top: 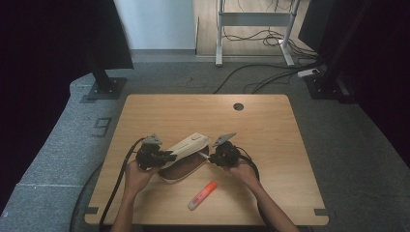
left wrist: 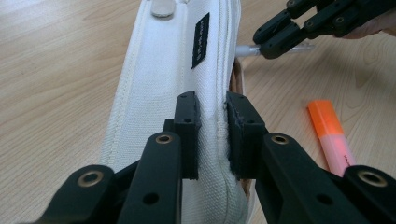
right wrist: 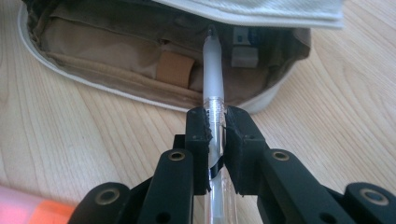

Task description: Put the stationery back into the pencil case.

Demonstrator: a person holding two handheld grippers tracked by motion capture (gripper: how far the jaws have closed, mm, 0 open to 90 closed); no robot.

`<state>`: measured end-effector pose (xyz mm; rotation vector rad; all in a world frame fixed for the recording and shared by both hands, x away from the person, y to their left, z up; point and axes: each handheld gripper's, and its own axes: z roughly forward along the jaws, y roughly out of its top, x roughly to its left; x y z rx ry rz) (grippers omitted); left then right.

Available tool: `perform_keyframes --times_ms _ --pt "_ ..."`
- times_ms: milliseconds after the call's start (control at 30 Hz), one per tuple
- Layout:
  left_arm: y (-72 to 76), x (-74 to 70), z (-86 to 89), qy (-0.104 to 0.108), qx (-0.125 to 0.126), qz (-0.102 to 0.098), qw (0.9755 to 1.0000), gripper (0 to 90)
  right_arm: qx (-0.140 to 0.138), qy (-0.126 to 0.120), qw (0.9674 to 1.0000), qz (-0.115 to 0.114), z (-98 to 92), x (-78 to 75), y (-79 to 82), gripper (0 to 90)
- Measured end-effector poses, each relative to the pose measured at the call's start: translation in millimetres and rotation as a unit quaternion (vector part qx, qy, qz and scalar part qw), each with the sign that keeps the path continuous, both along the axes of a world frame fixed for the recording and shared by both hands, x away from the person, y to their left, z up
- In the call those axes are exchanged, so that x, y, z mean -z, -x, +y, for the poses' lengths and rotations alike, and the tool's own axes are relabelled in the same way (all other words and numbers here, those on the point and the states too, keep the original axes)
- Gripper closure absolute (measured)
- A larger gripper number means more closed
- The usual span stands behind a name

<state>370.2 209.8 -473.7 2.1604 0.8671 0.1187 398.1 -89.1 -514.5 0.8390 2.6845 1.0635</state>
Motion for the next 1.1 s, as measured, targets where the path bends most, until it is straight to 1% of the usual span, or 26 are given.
perform_keyframes --times_ms 167,400,700,1100 --pt "0.1 -0.3 0.0 0.002 0.001 0.000 1.0000 75.9 -0.009 0.001 1.0000 0.000 11.0 0.5 -2.2 78.0" --pt "0.4 -0.9 -1.9 0.000 0.005 0.000 1.0000 75.8 -0.020 0.007 0.9997 -0.009 27.4 -0.1 -5.3 77.9" --pt "0.4 -0.9 -2.7 0.000 0.006 0.001 1.0000 75.7 -0.028 0.007 0.9995 -0.011 45.5 2.7 -9.9 77.9" --pt "0.7 -1.0 -3.5 -0.001 0.007 0.001 1.0000 75.7 -0.039 0.007 0.9991 -0.016 66.7 4.7 -11.2 77.3"
